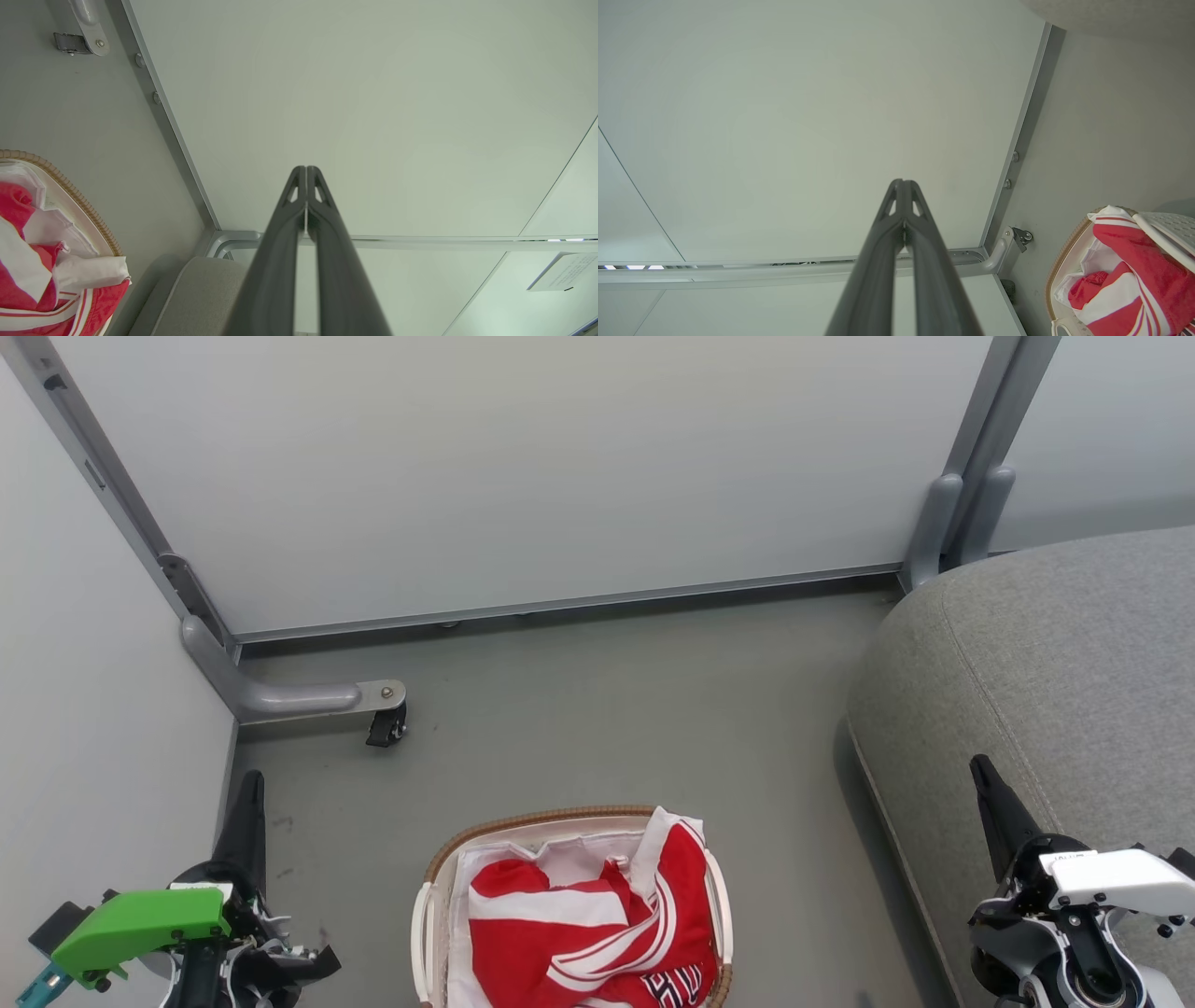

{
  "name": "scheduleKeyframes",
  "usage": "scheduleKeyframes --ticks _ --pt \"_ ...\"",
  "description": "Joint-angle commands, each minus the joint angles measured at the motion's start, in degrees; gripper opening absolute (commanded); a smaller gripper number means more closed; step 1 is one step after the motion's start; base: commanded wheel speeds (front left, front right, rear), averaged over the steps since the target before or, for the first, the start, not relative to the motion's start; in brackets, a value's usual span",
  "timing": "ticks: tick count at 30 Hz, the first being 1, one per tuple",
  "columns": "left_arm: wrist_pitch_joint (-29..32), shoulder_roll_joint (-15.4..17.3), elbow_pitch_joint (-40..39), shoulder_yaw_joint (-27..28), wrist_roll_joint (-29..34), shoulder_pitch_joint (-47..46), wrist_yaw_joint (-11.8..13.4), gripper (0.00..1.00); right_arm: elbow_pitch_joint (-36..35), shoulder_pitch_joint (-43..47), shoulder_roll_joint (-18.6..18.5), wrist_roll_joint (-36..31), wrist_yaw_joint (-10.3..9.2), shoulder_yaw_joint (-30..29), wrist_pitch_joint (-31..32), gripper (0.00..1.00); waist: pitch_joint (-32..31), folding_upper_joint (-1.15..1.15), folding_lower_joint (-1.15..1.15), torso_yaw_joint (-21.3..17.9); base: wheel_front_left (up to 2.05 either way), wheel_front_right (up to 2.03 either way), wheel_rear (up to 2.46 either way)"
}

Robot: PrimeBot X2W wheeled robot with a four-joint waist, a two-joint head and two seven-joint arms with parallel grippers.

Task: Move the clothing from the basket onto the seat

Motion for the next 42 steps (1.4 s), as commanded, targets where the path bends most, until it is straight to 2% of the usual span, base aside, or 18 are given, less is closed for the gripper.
scheduleKeyframes --ticks 1,17,18,24,32,42 --pt "0.2 0.4 -0.1 0.1 -0.2 -0.5 -0.2 0.0 -0.2 -0.5 -0.3 0.2 -0.02 -0.1 0.1 0.0 0.0 0.0 0.0 0.0 0.0 0.0 0.0" --pt "0.2 0.4 -0.1 0.1 -0.2 -0.5 -0.2 0.0 -0.2 -0.5 -0.3 0.2 -0.02 -0.1 0.1 0.0 0.0 0.0 0.0 0.0 0.0 0.0 0.0" --pt "0.2 0.4 -0.1 0.1 -0.2 -0.5 -0.2 1.0 -0.2 -0.5 -0.3 0.2 -0.02 -0.1 0.1 1.0 0.0 0.0 0.0 0.0 0.0 0.0 0.0" --pt "-0.1 -0.5 2.8 -0.5 0.0 2.1 0.1 1.0 2.6 2.2 0.9 0.0 -0.02 0.3 -0.1 1.0 0.0 0.0 0.0 0.0 0.0 0.0 0.0" --pt "-2.3 -0.4 2.1 -2.9 1.4 2.7 0.1 1.0 2.4 2.7 0.8 -1.0 -0.02 1.4 -2.3 1.0 0.1 0.0 0.0 0.0 0.0 0.0 0.0" --pt "-5.0 -0.3 0.6 -4.5 6.7 2.8 0.0 1.0 1.9 2.7 0.6 -6.2 -0.02 1.3 -5.0 1.0 0.2 0.0 0.0 0.1 0.0 0.0 0.0"
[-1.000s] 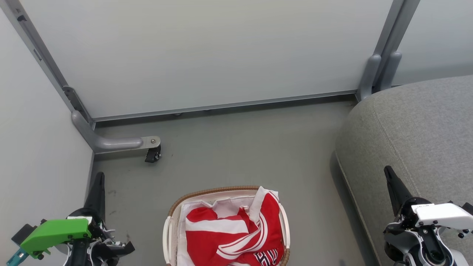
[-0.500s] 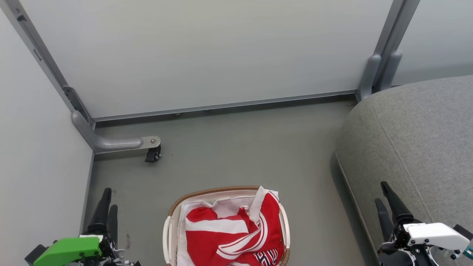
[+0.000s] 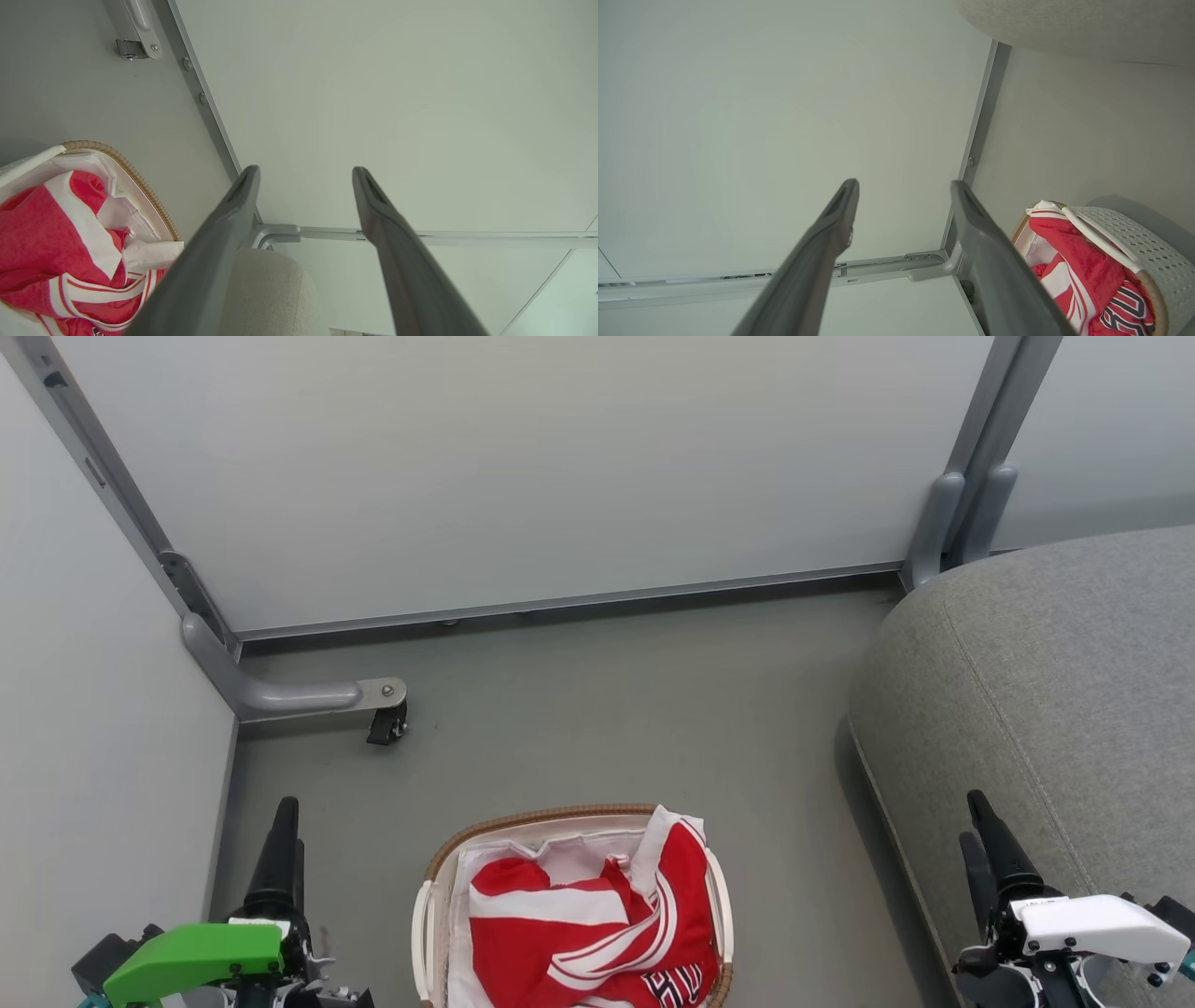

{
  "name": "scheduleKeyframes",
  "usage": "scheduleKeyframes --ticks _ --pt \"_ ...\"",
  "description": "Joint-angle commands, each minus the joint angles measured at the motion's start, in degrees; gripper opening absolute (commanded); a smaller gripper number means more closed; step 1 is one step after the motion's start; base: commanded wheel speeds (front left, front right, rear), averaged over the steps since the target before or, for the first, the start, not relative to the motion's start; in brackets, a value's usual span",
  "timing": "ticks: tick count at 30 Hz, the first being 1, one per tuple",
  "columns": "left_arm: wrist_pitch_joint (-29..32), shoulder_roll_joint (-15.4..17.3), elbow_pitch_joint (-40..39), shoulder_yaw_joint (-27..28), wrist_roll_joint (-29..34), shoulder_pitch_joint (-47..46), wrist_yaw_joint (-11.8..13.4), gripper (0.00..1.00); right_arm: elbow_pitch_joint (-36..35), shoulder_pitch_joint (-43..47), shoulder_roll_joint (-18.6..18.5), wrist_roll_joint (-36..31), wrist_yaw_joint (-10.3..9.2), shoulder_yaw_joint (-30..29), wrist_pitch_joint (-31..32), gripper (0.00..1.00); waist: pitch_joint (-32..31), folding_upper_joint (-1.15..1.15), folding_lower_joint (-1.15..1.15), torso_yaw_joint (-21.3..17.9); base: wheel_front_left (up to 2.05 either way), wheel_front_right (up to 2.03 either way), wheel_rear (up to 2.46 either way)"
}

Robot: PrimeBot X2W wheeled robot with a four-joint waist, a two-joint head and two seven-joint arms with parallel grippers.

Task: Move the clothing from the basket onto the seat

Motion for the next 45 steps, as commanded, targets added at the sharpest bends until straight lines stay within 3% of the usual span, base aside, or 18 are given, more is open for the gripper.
scheduleKeyframes --ticks 1,6,24,45 --pt "-0.6 0.3 -1.4 -0.1 1.8 -0.5 -0.1 1.0 -1.3 -0.4 -0.6 -1.9 0.0 -0.3 -0.7 1.0 0.0 0.0 0.0 0.0 0.0 0.0 0.0" --pt "-1.8 0.3 -2.4 -0.2 6.0 -0.8 -0.1 1.0 -2.8 -0.7 -0.6 -8.3 0.01 -0.6 -1.9 1.0 0.1 0.0 0.0 0.0 0.0 0.0 0.0" --pt "-5.7 0.5 -7.1 -3.0 30.1 -0.6 -0.1 1.0 -7.2 -0.8 -0.9 -32.5 0.01 0.1 -5.8 1.0 0.6 0.0 0.0 0.2 0.0 0.0 0.0" --pt "-9.3 0.6 -6.0 -5.2 49.0 0.9 -0.2 1.0 -7.6 0.3 -1.1 -51.1 0.02 2.3 -9.4 1.0 0.8 0.0 0.0 0.5 0.0 0.0 0.0"
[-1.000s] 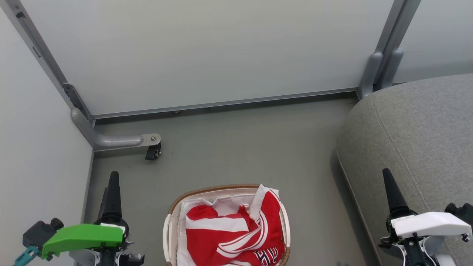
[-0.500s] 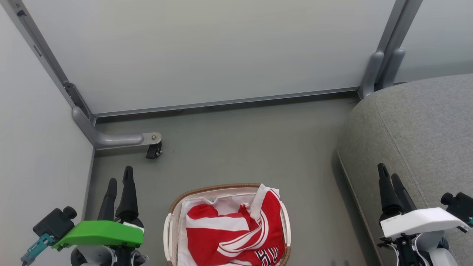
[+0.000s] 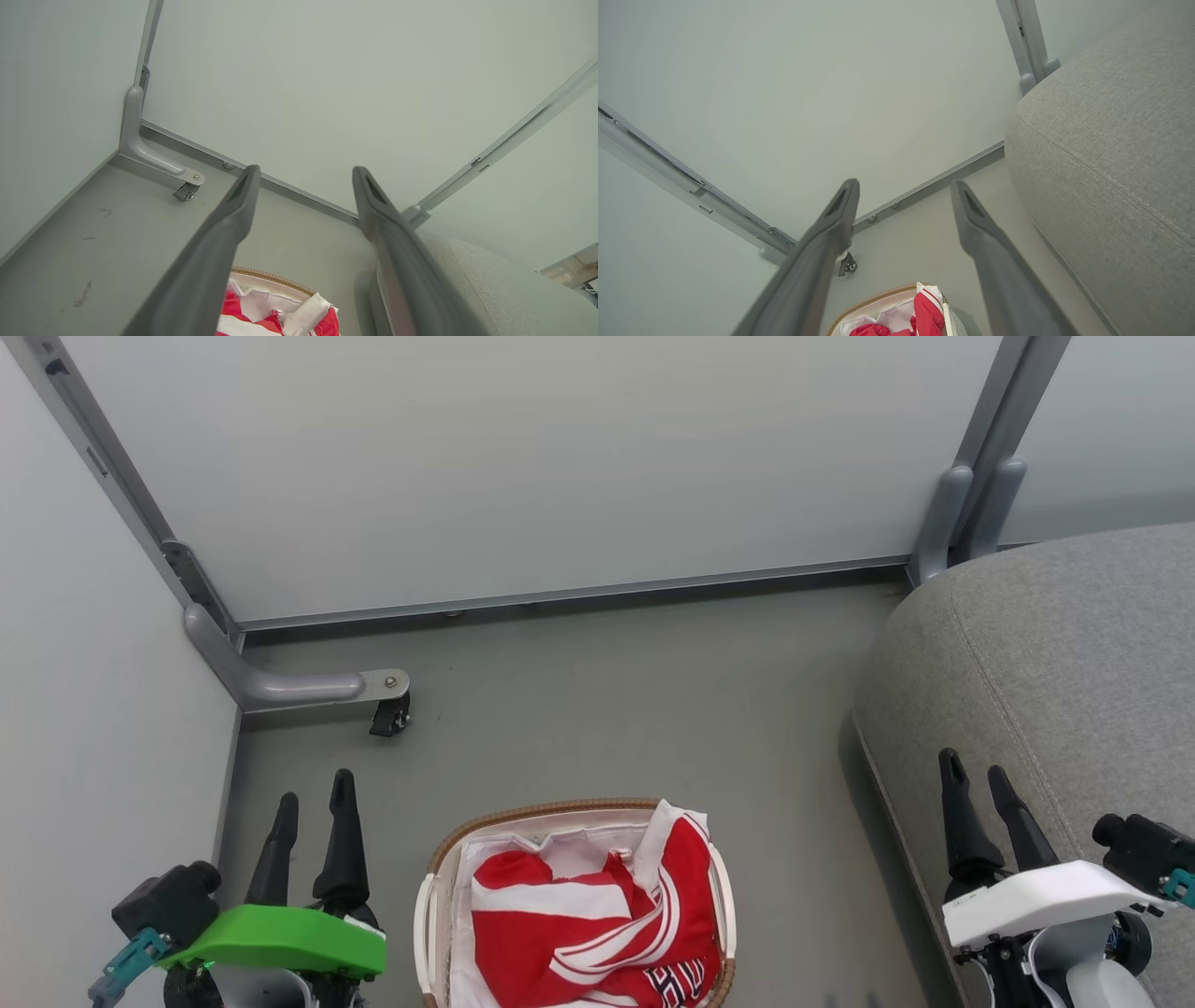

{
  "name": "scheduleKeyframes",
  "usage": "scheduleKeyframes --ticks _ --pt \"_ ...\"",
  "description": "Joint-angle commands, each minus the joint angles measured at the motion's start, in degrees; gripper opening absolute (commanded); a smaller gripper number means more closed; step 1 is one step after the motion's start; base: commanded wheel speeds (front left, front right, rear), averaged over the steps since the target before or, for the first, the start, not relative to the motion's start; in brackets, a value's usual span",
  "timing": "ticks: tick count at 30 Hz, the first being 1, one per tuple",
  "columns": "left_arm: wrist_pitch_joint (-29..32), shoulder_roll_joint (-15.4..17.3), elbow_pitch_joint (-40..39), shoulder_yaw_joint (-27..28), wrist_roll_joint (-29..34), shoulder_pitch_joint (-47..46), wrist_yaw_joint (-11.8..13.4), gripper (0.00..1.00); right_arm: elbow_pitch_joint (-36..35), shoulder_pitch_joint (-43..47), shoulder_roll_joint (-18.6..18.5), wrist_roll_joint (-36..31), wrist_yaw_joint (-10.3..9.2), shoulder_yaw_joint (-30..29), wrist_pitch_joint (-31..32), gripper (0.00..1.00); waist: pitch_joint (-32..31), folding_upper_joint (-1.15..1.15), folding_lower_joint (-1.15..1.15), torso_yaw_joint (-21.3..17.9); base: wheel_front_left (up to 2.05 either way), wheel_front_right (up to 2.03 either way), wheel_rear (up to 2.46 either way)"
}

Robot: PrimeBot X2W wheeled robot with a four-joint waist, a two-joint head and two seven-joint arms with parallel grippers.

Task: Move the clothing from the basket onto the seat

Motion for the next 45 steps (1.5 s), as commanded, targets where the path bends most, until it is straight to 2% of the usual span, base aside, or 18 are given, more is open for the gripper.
scheduleKeyframes --ticks 1,28,45 --pt "-0.6 0.4 -0.4 0.0 1.9 0.0 -0.2 1.0 -0.5 0.3 -0.4 -2.0 0.02 0.2 -0.6 1.0 0.0 0.0 0.0 0.0 0.0 0.0 0.0" --pt "-4.3 0.6 1.8 -0.4 16.5 1.7 -0.2 1.0 0.3 1.1 -0.6 -18.4 0.03 1.8 -4.4 1.0 0.2 0.0 0.0 0.4 0.0 0.0 0.0" --pt "-6.3 0.6 3.4 -0.5 23.2 2.1 -0.2 1.0 0.9 1.5 -0.7 -26.5 0.03 2.2 -6.4 1.0 0.0 0.0 0.0 0.8 0.0 0.0 0.0"
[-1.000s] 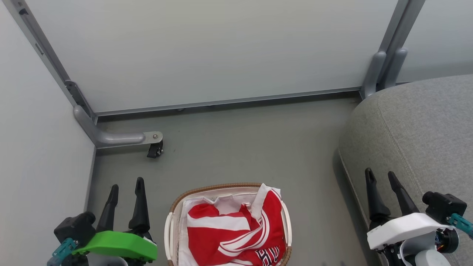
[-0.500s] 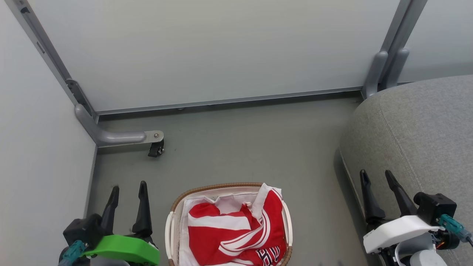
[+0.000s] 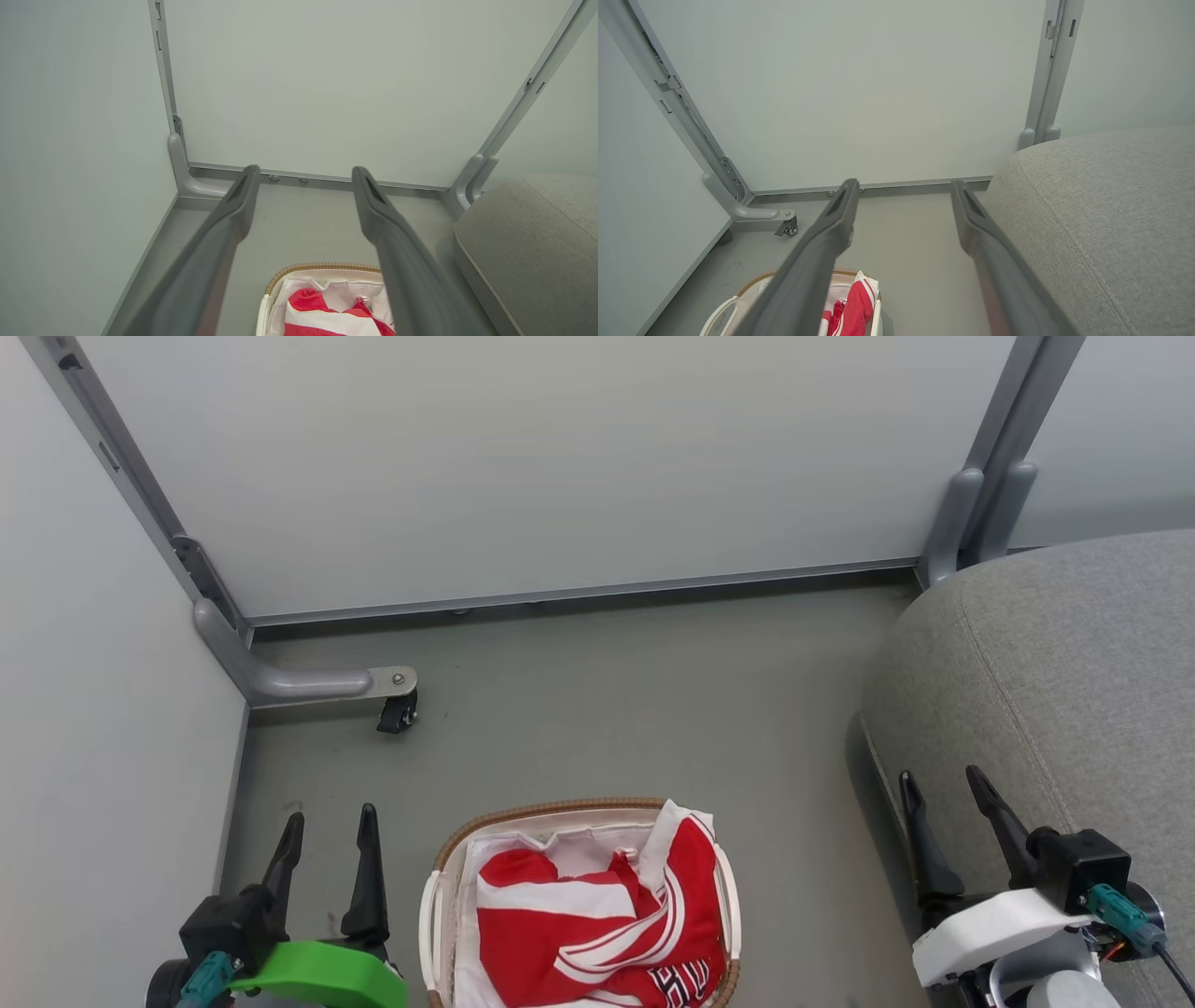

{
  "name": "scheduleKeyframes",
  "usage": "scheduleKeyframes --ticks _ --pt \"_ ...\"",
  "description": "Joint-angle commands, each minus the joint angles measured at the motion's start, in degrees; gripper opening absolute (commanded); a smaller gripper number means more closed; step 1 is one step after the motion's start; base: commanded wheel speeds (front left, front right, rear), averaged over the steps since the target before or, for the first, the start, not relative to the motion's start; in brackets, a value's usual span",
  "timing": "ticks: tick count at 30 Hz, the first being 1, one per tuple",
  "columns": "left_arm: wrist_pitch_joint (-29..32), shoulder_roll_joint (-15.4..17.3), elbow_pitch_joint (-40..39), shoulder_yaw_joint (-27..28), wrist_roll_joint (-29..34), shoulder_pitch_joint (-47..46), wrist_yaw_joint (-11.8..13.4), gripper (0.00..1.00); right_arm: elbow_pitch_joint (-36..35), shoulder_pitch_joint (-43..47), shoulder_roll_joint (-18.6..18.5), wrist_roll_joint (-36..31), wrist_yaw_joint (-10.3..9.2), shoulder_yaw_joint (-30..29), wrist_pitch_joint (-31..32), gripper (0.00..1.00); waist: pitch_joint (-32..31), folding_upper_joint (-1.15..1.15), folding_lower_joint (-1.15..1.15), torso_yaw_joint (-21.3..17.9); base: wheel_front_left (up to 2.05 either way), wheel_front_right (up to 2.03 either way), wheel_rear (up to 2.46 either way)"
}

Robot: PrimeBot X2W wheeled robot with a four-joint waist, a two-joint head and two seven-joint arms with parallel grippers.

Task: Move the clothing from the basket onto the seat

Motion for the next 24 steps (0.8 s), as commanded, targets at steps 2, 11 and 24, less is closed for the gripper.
scheduleKeyframes --ticks 2,11,24 --pt "-0.6 0.4 0.1 -0.1 1.9 0.6 -0.2 1.0 0.0 0.6 -0.4 -1.8 0.02 0.1 -0.7 1.0 -0.1 0.0 0.0 0.0 0.0 0.0 0.0" --pt "-1.5 0.4 0.4 -0.7 5.5 0.6 -0.2 1.0 0.1 0.6 -0.4 -5.6 0.02 0.4 -1.6 1.0 0.1 0.0 0.0 0.1 0.0 0.0 0.0" --pt "-2.1 0.5 1.0 -0.9 8.3 0.8 -0.2 1.0 0.3 0.6 -0.4 -8.4 0.01 0.5 -2.3 1.0 0.3 0.0 0.0 0.3 0.0 0.0 0.0"
